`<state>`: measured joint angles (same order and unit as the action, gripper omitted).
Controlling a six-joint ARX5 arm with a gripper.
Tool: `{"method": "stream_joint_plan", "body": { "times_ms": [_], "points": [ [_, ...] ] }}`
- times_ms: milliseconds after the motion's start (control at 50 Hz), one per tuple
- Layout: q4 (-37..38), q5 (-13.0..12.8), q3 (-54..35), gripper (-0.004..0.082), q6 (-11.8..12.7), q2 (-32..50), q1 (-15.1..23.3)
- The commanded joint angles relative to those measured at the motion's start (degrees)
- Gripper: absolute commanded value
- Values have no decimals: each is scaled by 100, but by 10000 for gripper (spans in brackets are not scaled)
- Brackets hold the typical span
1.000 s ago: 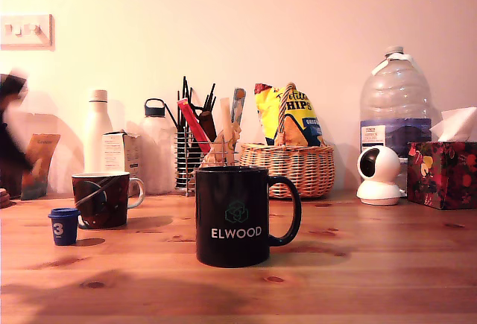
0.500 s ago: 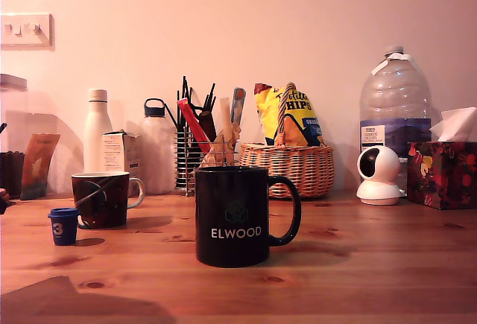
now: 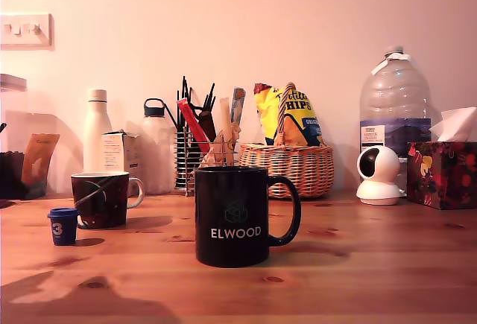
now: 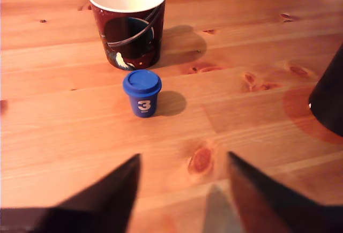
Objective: Pick up the coffee capsules from the table one by one and drop them inside the nearest coffee cup
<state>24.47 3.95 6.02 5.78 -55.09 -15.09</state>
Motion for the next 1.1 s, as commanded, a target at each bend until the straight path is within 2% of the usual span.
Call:
{"method": "stream_joint_plan", "body": {
  "times_ms": [0,380,820,1080],
  "points": [
    [120,-15,-210,789,-20,33,20],
    [638,-59,-345,789,-22,-195,20],
    [2413,-83,-343,789,-170,-1725,101],
    [3488,-83,-249,789,-175,-2743,138]
  ]
}}
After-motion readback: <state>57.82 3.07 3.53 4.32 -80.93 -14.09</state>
